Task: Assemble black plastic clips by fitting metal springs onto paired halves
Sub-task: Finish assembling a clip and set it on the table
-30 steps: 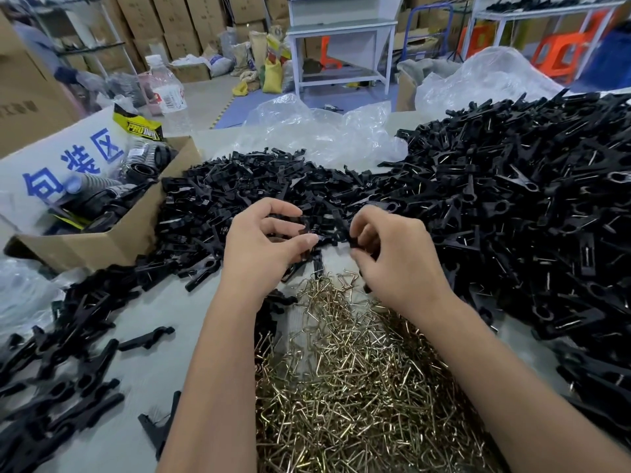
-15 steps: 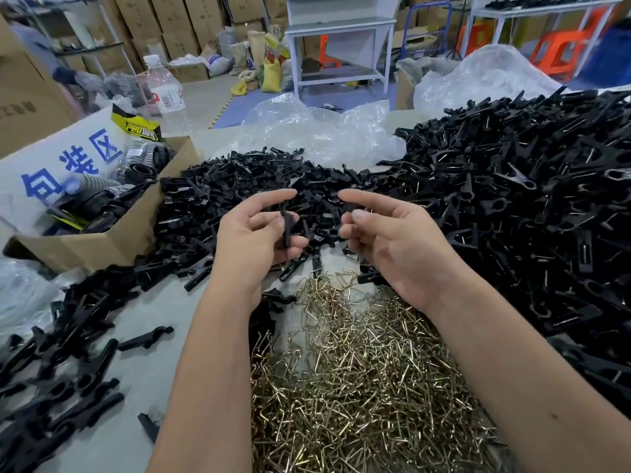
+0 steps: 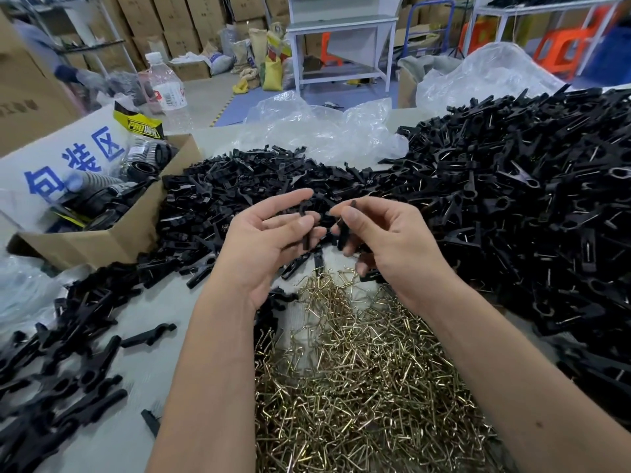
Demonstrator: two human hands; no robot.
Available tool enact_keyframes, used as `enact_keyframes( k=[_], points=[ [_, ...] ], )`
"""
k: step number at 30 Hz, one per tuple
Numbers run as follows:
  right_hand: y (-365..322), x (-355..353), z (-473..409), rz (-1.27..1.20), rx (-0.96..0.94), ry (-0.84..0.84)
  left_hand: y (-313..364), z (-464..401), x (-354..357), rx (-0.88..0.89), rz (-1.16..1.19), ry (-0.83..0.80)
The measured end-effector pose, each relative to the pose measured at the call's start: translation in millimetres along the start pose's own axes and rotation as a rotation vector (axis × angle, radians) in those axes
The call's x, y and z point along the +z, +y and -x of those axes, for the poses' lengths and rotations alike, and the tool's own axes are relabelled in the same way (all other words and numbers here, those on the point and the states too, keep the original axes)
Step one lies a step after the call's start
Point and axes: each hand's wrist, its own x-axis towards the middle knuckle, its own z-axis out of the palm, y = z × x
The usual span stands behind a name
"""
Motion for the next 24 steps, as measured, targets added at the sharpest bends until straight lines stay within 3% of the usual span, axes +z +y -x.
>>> enact_keyframes(
  k=[3,10,24],
  points=[
    [3.0,0.5,0.1,-0.019,-0.018,0.040,0.6,0.7,0.5,-0.023,-0.049,-0.001],
    [5.2,-2.9,-0.8,0.182,-0.158,0.124,0.1,1.6,3.4,-0.089,-0.060,-0.040],
    [6.8,-2.7,-1.3,0.253,-0.188,0.070,0.0,2.4,10.7,-0.106,-0.091,-0.046]
  ],
)
